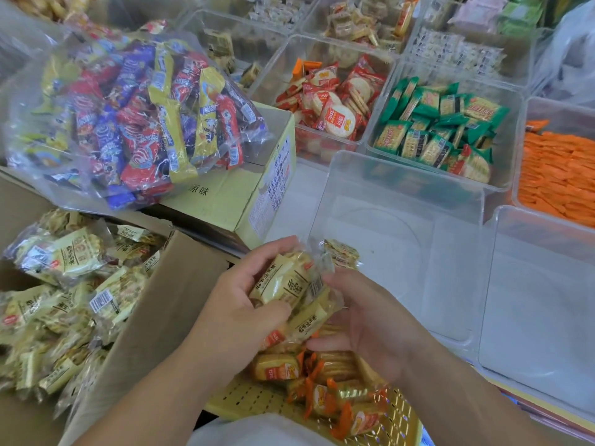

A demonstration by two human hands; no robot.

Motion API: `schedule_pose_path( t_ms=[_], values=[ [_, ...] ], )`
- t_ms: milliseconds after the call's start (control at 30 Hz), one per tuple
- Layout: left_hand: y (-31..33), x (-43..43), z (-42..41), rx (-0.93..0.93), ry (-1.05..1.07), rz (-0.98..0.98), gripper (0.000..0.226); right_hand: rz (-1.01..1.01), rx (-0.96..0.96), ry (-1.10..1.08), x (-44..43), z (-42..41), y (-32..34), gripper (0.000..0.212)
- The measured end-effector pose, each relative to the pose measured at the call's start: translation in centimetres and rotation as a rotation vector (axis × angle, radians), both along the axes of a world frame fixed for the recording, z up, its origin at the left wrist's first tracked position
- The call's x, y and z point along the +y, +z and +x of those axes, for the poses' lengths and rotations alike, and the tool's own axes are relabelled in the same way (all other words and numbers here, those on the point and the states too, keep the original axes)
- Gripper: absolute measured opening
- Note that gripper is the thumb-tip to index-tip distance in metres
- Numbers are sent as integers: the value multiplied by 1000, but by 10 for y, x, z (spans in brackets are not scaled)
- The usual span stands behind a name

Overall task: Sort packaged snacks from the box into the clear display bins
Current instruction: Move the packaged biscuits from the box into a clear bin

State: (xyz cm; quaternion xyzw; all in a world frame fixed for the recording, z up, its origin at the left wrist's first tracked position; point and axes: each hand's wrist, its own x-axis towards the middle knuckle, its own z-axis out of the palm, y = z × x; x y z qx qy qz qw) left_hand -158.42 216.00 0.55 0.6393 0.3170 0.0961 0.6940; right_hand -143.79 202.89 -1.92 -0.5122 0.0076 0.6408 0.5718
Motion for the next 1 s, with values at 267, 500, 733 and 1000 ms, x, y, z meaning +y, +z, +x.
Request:
schedule_pose_path(
  t_ms=[267,500,733,1000],
  values=[
    [-13,15,4,-217,277,-489,75,-21,-66,-84,2,31,-4,31],
    [-29,33,2,-177,451,-618,72,-165,-594,-412,20,114,-33,25],
    [-37,29,-4,-112,480,-655,66,-416,-1220,127,49,135,-114,48],
    [-37,29,-5,-152,506,-690,72,-329,-1208,859,71,123,-143,44]
  ],
)
